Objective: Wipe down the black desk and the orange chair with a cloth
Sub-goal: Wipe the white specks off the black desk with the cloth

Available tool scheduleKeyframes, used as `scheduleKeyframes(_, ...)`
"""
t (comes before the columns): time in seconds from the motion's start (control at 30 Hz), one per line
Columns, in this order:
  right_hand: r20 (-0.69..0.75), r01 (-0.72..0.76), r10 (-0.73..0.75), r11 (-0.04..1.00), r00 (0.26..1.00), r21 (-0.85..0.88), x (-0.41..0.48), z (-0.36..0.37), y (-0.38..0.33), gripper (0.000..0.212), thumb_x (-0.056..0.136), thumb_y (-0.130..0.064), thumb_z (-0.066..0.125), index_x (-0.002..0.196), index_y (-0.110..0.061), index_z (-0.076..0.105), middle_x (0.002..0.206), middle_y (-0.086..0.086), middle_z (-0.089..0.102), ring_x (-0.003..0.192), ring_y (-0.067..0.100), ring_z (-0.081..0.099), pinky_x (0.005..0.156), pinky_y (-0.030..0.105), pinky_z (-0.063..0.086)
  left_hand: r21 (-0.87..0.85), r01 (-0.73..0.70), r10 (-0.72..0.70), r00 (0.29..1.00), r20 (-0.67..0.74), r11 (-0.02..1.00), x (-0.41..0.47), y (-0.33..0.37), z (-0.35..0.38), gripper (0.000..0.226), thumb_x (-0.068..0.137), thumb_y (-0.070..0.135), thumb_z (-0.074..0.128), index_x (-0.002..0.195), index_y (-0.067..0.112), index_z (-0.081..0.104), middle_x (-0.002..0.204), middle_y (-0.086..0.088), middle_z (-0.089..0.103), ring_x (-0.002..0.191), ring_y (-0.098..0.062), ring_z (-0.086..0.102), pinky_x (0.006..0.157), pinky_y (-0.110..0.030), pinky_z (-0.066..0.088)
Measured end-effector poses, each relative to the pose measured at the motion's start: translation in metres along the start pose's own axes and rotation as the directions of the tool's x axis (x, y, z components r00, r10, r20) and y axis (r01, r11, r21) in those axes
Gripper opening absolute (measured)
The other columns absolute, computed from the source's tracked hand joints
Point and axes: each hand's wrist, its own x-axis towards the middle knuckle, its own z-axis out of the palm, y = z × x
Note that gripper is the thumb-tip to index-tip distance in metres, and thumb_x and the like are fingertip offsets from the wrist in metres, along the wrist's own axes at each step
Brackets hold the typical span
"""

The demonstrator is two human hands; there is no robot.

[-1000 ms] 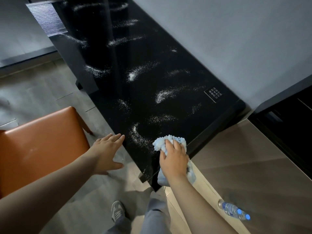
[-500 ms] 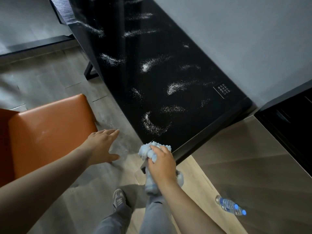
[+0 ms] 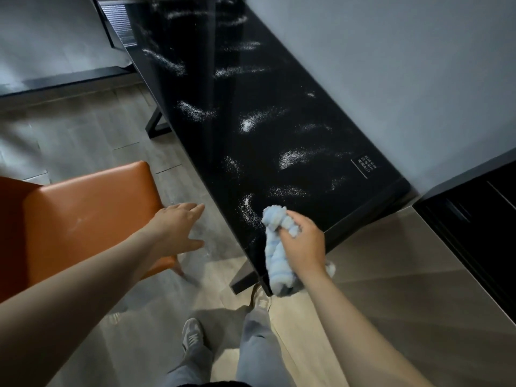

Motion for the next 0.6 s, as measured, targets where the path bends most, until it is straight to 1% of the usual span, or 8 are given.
scheduleKeyframes(0.07, -0.038, -0.004, 0.003, 1.000, 0.999, -0.020, 0.022, -0.020, 0.006, 0.022, 0.083, -0.025, 0.062, 0.104, -0.028, 0.068, 0.096, -0.007, 0.067, 0.086, 0.012, 0.063, 0.077, 0.037, 0.054, -0.024, -0.038, 0.037, 0.999, -0.012, 0.999, 0.008, 0.011, -0.004, 0.081, 0.087, 0.047, 0.063, 0.153, 0.024, 0.020, 0.155, 0.001, 0.030, 0.136, -0.021, 0.038, 0.109, -0.034, 0.038)
scheduleKeyframes(0.17, -0.074, -0.011, 0.008, 0.999, 0.997, -0.034, 0.052, -0.048, 0.019, 0.021, 0.082, -0.026, 0.061, 0.102, -0.032, 0.067, 0.096, -0.009, 0.067, 0.088, 0.012, 0.063, 0.080, 0.039, 0.054, -0.033, -0.076, 0.075, 0.997, -0.021, 0.997, 0.024, 0.033, -0.010, 0.077, 0.089, 0.044, 0.061, 0.152, 0.023, 0.023, 0.153, 0.001, 0.032, 0.136, -0.018, 0.038, 0.108, -0.030, 0.037)
scheduleKeyframes(0.3, -0.086, -0.015, 0.010, 0.998, 0.996, -0.055, 0.091, -0.086, 0.037, 0.012, 0.083, -0.029, 0.058, 0.093, -0.032, 0.066, 0.088, -0.009, 0.066, 0.082, 0.012, 0.063, 0.076, 0.041, 0.055, -0.005, -0.092, 0.092, 0.996, 0.006, 0.996, 0.056, 0.065, -0.023, 0.077, 0.089, 0.046, 0.059, 0.152, 0.022, 0.023, 0.155, 0.001, 0.029, 0.137, -0.019, 0.036, 0.109, -0.030, 0.036)
scheduleKeyframes(0.4, -0.100, -0.038, 0.032, 0.998, 0.994, -0.059, 0.119, -0.116, 0.051, 0.011, 0.084, -0.032, 0.056, 0.089, -0.031, 0.065, 0.086, -0.008, 0.066, 0.081, 0.012, 0.063, 0.076, 0.042, 0.055, 0.028, -0.107, 0.106, 0.994, 0.032, 0.994, 0.086, 0.090, -0.040, 0.078, 0.089, 0.048, 0.059, 0.153, 0.021, 0.022, 0.155, 0.001, 0.029, 0.137, -0.020, 0.035, 0.108, -0.032, 0.036)
scheduleKeyframes(0.5, -0.125, -0.046, 0.037, 0.996, 0.991, -0.073, 0.148, -0.144, 0.064, 0.009, 0.085, -0.029, 0.055, 0.082, -0.030, 0.064, 0.080, -0.007, 0.066, 0.076, 0.012, 0.063, 0.073, 0.043, 0.055, 0.056, -0.119, 0.118, 0.993, 0.023, 0.991, 0.117, 0.114, -0.054, 0.077, 0.089, 0.049, 0.057, 0.152, 0.020, 0.023, 0.154, 0.000, 0.030, 0.137, -0.020, 0.035, 0.108, -0.031, 0.034)
scheduleKeyframes(0.6, -0.137, -0.070, 0.059, 0.994, 0.989, -0.080, 0.178, -0.167, 0.077, 0.012, 0.084, -0.028, 0.053, 0.078, -0.028, 0.063, 0.076, -0.005, 0.065, 0.073, 0.015, 0.063, 0.071, 0.044, 0.055, 0.066, -0.122, 0.121, 0.992, 0.015, 0.990, 0.143, 0.134, -0.057, 0.074, 0.089, 0.049, 0.057, 0.151, 0.020, 0.027, 0.152, 0.001, 0.034, 0.135, -0.020, 0.038, 0.107, -0.031, 0.036)
